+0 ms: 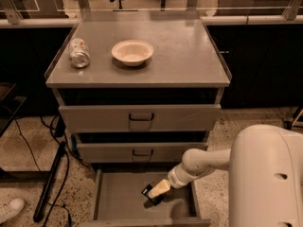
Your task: Pick rxbar blueberry from bottom drawer and place on counter
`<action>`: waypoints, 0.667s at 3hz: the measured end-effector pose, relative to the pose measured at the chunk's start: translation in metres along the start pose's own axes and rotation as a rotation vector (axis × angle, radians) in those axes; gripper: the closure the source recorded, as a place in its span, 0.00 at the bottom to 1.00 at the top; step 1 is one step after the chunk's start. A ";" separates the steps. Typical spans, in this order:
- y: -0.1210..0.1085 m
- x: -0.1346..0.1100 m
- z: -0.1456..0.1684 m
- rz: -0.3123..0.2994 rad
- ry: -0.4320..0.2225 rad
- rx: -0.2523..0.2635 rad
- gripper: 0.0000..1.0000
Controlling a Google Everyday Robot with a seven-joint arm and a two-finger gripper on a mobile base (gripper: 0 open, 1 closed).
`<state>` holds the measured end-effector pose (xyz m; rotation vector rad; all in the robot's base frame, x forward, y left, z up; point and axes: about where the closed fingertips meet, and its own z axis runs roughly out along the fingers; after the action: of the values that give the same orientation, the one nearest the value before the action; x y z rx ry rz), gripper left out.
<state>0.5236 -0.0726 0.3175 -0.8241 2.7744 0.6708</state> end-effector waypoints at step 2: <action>-0.009 -0.020 0.025 0.080 -0.078 -0.044 0.00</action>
Offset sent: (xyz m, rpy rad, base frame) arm 0.0354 0.0171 -0.0291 0.1214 -0.0007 -0.1353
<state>0.5464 -0.0577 0.2976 -0.6822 2.7435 0.7635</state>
